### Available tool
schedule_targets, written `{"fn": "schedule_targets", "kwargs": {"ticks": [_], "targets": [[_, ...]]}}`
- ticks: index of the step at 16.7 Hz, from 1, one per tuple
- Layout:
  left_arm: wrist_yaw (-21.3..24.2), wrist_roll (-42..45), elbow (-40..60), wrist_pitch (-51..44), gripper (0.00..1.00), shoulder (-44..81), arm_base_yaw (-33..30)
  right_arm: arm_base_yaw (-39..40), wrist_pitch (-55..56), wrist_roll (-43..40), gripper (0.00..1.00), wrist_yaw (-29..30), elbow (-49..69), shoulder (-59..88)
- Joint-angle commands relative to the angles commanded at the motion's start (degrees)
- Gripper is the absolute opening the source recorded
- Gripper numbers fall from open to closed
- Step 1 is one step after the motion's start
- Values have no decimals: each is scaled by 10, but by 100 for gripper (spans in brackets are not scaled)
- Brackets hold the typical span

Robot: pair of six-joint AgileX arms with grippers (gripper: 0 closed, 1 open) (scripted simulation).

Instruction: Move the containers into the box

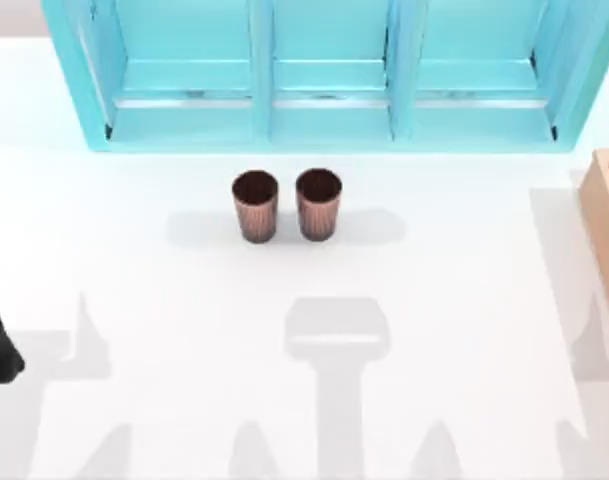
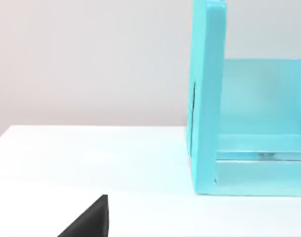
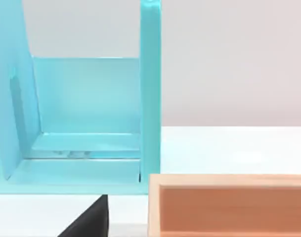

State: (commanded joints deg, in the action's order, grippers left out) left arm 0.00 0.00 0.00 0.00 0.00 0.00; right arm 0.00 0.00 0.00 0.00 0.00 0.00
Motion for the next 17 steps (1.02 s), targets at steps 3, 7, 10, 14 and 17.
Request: {"fn": "schedule_targets", "kwargs": {"ticks": [3,7,10,14,17], "targets": [[0,0,0,0,100,0,0,0,-4,1,100,0,5,5],[0,0,0,0,100,0,0,0,-62,21,100,3,83,78],[0,0,0,0,100,0,0,1,-145,49,100,10,206,190],[0,0,0,0,100,0,0,10,-288,99,100,23,446,396],[0,0,0,0,100,0,0,30,-408,138,100,34,659,579]]}}
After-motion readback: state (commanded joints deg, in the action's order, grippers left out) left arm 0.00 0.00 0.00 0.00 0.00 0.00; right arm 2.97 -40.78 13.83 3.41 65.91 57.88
